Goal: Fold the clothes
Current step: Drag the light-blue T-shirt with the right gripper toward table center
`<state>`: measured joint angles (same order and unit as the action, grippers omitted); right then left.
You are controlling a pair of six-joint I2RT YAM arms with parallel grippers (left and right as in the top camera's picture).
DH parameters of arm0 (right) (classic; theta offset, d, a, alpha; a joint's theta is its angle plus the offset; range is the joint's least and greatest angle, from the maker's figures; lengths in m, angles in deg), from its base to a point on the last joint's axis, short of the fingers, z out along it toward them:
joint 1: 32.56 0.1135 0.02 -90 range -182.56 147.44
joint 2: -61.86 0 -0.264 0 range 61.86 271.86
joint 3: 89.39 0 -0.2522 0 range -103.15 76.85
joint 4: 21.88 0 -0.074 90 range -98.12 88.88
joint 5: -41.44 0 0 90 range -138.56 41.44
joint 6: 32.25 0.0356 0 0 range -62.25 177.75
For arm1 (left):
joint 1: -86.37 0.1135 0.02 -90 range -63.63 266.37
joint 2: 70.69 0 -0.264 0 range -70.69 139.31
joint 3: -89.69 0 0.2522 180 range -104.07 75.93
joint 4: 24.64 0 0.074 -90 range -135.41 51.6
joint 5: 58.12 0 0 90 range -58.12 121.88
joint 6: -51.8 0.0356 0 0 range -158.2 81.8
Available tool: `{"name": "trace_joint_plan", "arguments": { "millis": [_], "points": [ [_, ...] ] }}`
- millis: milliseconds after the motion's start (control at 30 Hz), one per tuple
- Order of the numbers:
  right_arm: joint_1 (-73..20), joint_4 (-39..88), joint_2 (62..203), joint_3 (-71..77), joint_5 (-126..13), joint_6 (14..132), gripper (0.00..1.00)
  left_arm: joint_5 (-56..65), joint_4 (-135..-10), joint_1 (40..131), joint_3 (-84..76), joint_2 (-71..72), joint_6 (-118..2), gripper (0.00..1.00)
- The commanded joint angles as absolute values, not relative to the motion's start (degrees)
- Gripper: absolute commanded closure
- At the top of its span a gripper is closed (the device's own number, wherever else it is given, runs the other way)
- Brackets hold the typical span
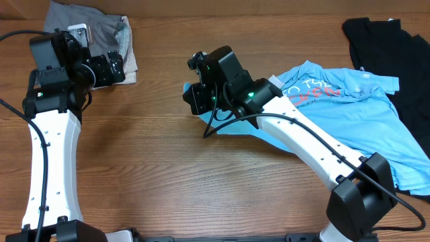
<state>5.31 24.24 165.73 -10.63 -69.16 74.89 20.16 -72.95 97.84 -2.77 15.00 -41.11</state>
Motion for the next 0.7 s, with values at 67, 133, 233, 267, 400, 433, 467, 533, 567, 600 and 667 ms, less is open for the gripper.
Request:
{"name": "trace_joint_plan", "arguments": {
  "millis": [67, 133, 233, 267, 400, 433, 467, 533, 567, 600, 667],
  "points": [
    [5.2, 26.8, 164.1, -11.8, -71.0, 75.5, 0.67, 20.3, -72.9, 98.1, -4.2, 15.5, -41.6, 0.00],
    [5.2, 28.7, 163.1, -11.8, -71.0, 75.3, 0.55, 20.3, -72.8, 98.1, -4.2, 15.5, -41.6, 0.00],
    [5.0, 32.2, 161.1, -11.8, -70.2, 75.3, 0.30, 20.2, -72.9, 98.0, -4.2, 15.5, -41.6, 0.00],
    [4.3, 33.5, 159.9, -11.8, -68.6, 75.9, 0.21, 19.8, -72.9, 97.9, -4.2, 15.5, -41.6, 0.00],
    [-1.4, 38.9, 155.2, -11.8, -57.5, 80.8, 0.15, 13.3, -72.9, 95.8, -4.2, 15.6, -40.1, 0.02],
    [-2.9, 40.1, 154.6, -11.8, -55.8, 81.0, 0.14, 12.7, -72.9, 94.6, -4.2, 15.7, -39.3, 0.02],
    [-5.4, 41.9, 153.7, -11.8, -53.5, 81.5, 0.14, 12.8, -72.9, 92.8, -4.2, 15.9, -38.1, 0.02],
    [-10.0, 45.2, 152.9, -11.8, -50.8, 81.8, 0.13, 14.1, -72.3, 88.4, -4.2, 17.2, -35.8, 0.02],
    [-14.3, 47.5, 152.8, -11.8, -49.8, 81.8, 0.13, 16.2, -71.3, 85.1, -4.2, 18.5, -34.7, 0.02],
    [-16.5, 48.3, 152.8, -11.8, -49.6, 81.8, 0.13, 17.8, -70.4, 82.4, -4.2, 19.8, -33.6, 0.02],
    [-21.6, 49.3, 152.8, -11.7, -49.6, 81.7, 0.12, 19.7, -68.2, 78.1, -4.2, 22.6, -31.6, 0.02]
  ]
}}
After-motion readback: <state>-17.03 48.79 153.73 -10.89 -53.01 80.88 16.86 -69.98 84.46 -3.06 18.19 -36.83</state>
